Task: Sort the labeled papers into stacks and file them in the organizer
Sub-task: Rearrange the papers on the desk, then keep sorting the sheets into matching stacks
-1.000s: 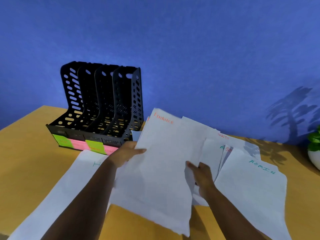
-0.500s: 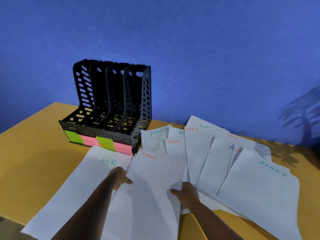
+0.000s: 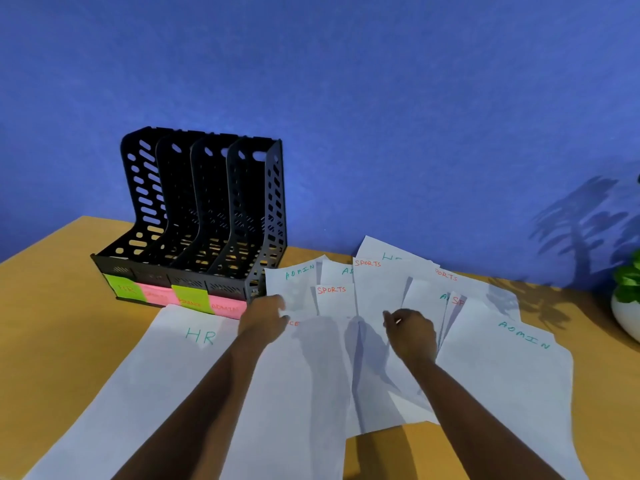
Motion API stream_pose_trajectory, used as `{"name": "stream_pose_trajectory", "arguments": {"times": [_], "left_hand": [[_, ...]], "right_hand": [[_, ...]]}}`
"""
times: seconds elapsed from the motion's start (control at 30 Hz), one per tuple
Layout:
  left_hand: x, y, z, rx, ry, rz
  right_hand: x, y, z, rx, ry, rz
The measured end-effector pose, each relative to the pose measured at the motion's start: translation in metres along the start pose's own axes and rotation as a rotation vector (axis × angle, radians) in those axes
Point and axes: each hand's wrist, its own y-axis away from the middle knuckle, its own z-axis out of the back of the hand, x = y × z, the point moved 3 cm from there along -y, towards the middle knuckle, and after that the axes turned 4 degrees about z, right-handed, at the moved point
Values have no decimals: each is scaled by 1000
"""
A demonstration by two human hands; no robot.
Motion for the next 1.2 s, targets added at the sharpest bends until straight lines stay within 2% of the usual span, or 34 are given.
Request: {"name": "stream_pose_trajectory", "arguments": {"times": [0.1, 0.3, 0.4, 0.57, 0.73, 0.87, 1.0, 1.2], "left_hand": [[-27, -2, -15, 103, 100, -131], [-69, 2, -54, 285, -4, -375], [-85, 2, -76, 366, -86, -426], [-109, -16, -92, 354, -183, -489], [-110, -33, -108, 326, -286, -518], [-109, -39, -122, 286, -327, -523], [-108, -44, -126, 265, -346, -541], [-104, -44, -125, 265, -299, -566]], "right_hand": [[1, -19, 14, -94, -48, -10], [-14, -67, 17, 54, -57, -36], [-20, -92, 20, 11, -23, -48], [-40, -143, 30, -170, -32, -156], [-71, -189, 23, -111, -149, -220], [-91, -215, 11, -8, -224, -198], [-100, -230, 4, -70, -194, -135], [-103, -241, -21, 38, -396, -262]]}}
